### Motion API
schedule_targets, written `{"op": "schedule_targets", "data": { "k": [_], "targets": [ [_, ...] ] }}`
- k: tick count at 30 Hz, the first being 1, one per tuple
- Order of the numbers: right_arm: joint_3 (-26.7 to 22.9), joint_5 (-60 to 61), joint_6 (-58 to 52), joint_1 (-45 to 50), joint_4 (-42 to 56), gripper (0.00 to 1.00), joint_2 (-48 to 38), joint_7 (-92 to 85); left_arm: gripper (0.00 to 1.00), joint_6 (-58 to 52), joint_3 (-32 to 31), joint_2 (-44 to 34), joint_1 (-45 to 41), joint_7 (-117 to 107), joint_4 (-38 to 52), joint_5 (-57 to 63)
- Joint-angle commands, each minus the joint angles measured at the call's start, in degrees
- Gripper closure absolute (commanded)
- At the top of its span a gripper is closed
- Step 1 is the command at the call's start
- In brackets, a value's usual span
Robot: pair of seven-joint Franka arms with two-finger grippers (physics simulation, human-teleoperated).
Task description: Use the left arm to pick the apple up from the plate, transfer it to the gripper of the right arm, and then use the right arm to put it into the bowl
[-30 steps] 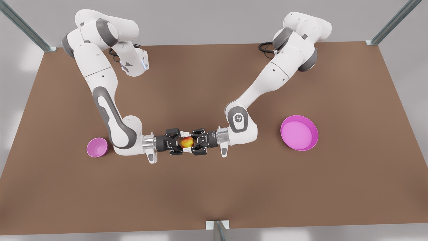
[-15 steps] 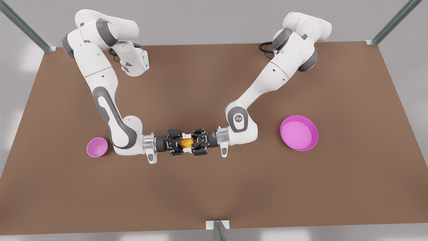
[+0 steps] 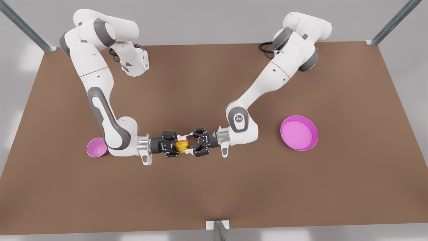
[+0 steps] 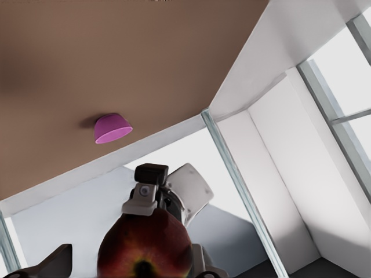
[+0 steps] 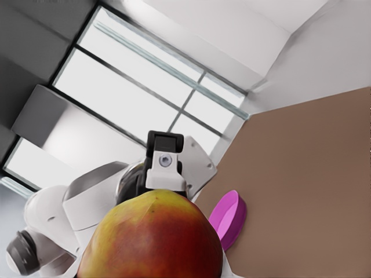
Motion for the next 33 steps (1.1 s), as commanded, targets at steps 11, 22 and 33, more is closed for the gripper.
{"op": "schedule_targets", "data": {
  "k": [11,22,33],
  "targets": [
    [-0.04,-6.00,-5.71,-5.06,-0.09,0.38,-0.19,0.65,0.00,-37.06,-0.07,-17.34,24.16,-4.63,-22.43,35.38],
    [-0.66,-12.85,-14.94,-17.45,0.53,0.36,0.43,0.65,0.00,-50.60,20.76,-47.75,18.28,22.79,-19.79,95.96],
    [-0.66,-26.92,-20.04,-30.20,2.02,0.37,0.43,0.47,0.00,-48.49,21.03,-45.82,18.45,25.69,-21.03,94.64]
  ]
}}
